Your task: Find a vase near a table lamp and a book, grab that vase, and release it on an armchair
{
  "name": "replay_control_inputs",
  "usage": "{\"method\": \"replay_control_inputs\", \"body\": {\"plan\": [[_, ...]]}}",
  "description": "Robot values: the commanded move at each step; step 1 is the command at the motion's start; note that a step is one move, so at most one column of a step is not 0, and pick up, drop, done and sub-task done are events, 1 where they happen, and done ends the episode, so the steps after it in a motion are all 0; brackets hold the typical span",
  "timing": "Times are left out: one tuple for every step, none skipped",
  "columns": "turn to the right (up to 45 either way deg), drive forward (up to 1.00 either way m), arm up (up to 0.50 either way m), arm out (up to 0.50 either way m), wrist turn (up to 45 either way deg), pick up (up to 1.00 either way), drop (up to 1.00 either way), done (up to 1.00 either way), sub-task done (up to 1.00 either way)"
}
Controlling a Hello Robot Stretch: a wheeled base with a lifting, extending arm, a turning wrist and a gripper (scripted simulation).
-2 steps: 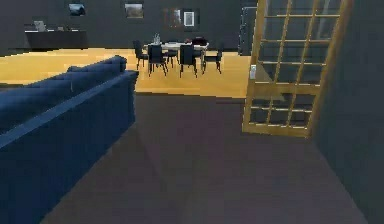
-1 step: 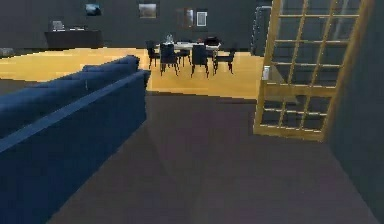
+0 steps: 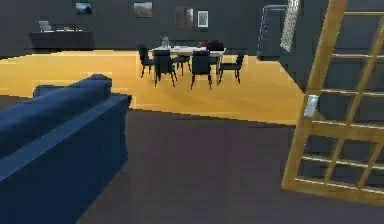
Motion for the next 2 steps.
{"method": "replay_control_inputs", "body": {"plan": [[0.0, 1.00, 0.00, 0.00, 0.0, 0.00, 0.00, 0.00, 0.00], [0.0, 0.95, 0.00, 0.00, 0.0, 0.00, 0.00, 0.00, 0.00]]}}
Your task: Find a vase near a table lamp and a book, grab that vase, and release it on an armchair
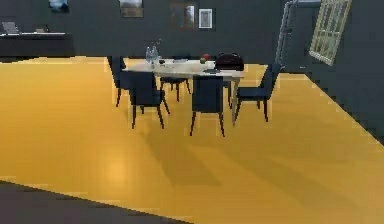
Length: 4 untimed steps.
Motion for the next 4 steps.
{"method": "replay_control_inputs", "body": {"plan": [[-27.0, 0.00, 0.00, 0.00, 0.0, 0.00, 0.00, 0.00, 0.00], [0.0, 0.45, 0.00, 0.00, 0.0, 0.00, 0.00, 0.00, 0.00], [-45.0, 0.00, 0.00, 0.00, 0.0, 0.00, 0.00, 0.00, 0.00], [-3.0, 0.00, 0.00, 0.00, 0.0, 0.00, 0.00, 0.00, 0.00]]}}
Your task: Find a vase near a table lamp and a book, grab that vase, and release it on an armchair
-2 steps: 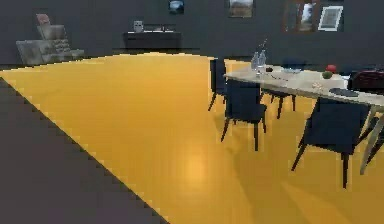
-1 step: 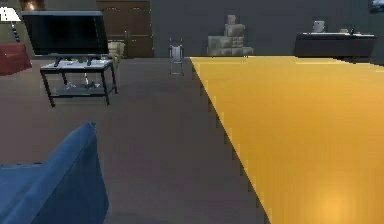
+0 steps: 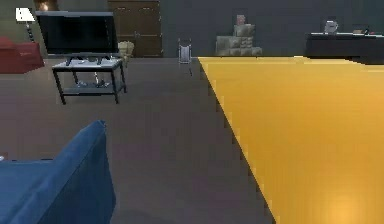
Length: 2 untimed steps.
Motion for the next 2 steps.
{"method": "replay_control_inputs", "body": {"plan": [[0.0, 1.00, 0.00, 0.00, 0.0, 0.00, 0.00, 0.00, 0.00], [-6.0, 0.00, 0.00, 0.00, 0.0, 0.00, 0.00, 0.00, 0.00]]}}
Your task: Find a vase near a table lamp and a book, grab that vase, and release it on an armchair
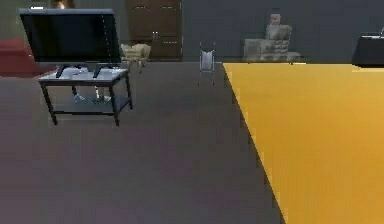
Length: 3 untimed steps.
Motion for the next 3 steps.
{"method": "replay_control_inputs", "body": {"plan": [[0.0, 0.50, 0.00, 0.00, 0.0, 0.00, 0.00, 0.00, 0.00], [-45.0, 0.00, 0.00, 0.00, 0.0, 0.00, 0.00, 0.00, 0.00], [-3.0, 0.00, 0.00, 0.00, 0.0, 0.00, 0.00, 0.00, 0.00]]}}
